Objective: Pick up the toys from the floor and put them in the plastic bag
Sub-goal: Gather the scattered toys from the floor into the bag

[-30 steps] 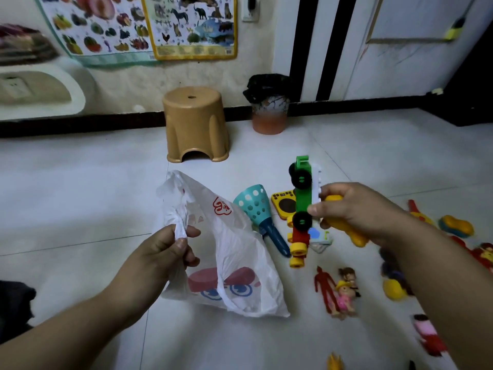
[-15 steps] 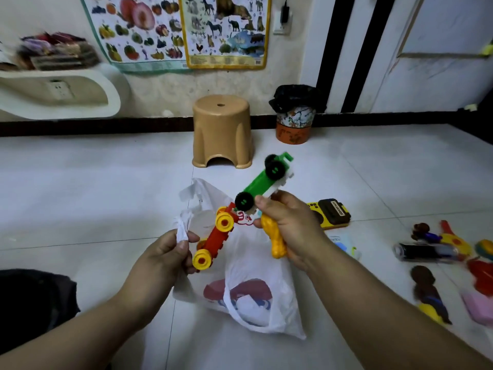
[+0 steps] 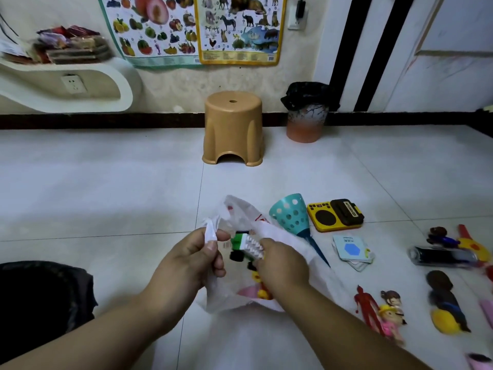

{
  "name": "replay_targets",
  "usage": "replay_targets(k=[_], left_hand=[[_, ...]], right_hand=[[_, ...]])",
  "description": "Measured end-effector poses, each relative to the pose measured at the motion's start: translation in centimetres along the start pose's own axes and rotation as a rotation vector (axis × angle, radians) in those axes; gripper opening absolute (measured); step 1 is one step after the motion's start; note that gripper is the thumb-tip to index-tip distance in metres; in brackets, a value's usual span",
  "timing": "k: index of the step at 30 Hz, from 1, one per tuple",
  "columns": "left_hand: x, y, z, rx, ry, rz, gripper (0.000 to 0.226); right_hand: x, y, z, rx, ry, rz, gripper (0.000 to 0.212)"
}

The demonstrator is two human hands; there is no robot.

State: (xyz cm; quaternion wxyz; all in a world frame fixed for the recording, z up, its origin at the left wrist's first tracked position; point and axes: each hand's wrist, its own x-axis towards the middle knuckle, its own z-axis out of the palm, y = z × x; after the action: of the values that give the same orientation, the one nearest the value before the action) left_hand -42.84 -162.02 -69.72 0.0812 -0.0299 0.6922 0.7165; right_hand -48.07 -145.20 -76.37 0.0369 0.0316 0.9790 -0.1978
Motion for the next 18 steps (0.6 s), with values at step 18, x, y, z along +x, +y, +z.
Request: replay_targets(k=[18], left_hand=[[-0.4,-0.8,-1.1,-0.056,-0.057,-0.081,0.029]], right_hand=[[4.4,1.5,3.0,0.641,-0.352,0.375,0.038]])
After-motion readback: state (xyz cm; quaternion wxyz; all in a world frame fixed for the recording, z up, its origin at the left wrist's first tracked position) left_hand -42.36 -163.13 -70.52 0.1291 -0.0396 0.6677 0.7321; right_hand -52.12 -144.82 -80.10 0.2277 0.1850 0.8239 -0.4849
